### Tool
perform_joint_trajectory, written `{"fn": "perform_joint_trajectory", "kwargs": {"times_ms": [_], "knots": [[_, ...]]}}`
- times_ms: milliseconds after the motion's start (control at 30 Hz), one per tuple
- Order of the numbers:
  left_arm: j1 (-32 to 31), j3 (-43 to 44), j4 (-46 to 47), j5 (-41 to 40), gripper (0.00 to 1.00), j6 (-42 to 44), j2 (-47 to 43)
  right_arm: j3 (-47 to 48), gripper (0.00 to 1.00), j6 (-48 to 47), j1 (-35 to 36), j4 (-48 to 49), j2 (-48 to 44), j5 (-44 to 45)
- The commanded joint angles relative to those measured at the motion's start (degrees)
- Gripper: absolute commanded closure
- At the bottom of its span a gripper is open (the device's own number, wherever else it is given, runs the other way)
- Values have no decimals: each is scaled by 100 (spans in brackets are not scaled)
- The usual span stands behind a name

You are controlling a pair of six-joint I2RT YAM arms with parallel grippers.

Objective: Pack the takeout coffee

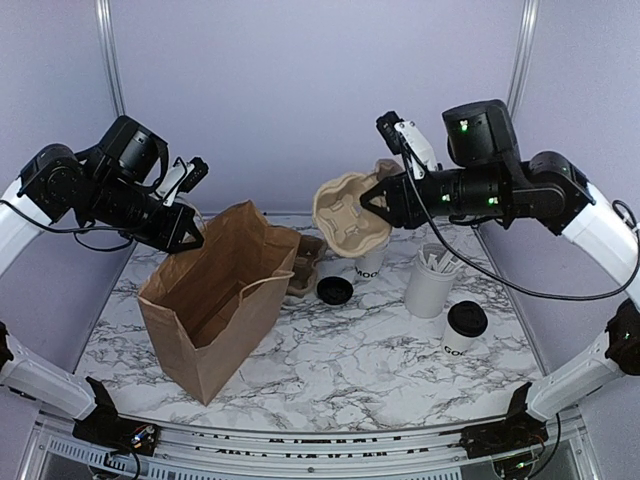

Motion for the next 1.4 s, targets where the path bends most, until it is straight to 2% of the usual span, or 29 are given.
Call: {"fn": "perform_joint_trajectory", "kwargs": {"times_ms": [0,167,367,600,800,967,1367], "knots": [[-113,144,144,76,100,-87,92,1176,62,-350,19,-308,380,-125],[-359,196,225,-30,100,-299,235,1874,62,-426,136,-69,811,-758],[-549,415,278,-141,100,-523,435,2083,62,-292,507,619,1288,-1633],[-692,588,303,-200,100,-601,590,1384,62,192,624,1652,1424,-2824],[-712,631,397,-140,100,-644,611,601,61,610,633,2386,1312,-3435],[-769,687,470,-45,100,-627,627,515,61,720,615,2334,1487,-3640],[-1078,645,728,147,100,-657,666,296,61,657,338,1695,1580,-3486]]}}
